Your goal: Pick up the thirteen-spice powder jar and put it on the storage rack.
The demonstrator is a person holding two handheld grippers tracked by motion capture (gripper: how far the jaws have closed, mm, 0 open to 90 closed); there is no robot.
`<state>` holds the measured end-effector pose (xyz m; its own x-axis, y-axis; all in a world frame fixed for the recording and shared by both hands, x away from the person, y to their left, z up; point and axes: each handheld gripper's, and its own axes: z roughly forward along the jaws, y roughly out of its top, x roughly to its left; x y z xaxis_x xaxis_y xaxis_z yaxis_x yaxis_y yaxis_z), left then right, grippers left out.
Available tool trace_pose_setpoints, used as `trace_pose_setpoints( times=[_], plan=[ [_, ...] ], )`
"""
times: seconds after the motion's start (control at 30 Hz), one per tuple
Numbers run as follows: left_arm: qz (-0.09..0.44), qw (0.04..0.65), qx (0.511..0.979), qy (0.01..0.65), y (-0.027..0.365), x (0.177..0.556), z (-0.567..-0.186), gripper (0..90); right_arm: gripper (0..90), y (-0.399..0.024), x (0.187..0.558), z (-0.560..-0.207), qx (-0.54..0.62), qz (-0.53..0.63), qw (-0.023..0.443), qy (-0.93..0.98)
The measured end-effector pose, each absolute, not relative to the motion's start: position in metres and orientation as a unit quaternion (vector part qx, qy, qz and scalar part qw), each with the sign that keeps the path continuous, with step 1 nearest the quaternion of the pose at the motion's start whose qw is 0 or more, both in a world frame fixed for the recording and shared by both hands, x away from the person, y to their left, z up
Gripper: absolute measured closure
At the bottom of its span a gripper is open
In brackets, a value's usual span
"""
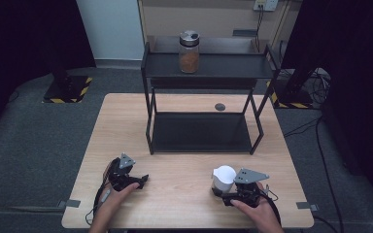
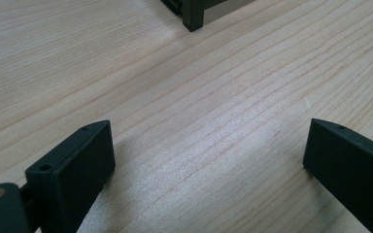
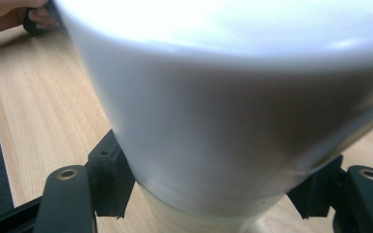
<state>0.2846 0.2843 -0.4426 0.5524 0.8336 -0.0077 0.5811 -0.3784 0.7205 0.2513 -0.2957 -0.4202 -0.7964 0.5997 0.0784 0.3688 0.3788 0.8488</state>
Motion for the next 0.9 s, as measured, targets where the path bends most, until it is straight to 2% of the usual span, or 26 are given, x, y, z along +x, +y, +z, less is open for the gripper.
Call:
trace_pose_setpoints(
  times=[0.5, 0.9],
  plan=[
    [0.182, 0.347, 0.810, 0.436, 0.285, 0.285, -0.443, 3.2, 31.4, -0.298, 0.292, -0.392, 0.272, 0.464, 0.120, 0.834],
    [0.182, 0.347, 0.810, 0.436, 0.285, 0.285, -0.443, 3.2, 31.4, -0.294, 0.309, -0.382, 0.273, 0.463, 0.117, 0.835]
  ],
)
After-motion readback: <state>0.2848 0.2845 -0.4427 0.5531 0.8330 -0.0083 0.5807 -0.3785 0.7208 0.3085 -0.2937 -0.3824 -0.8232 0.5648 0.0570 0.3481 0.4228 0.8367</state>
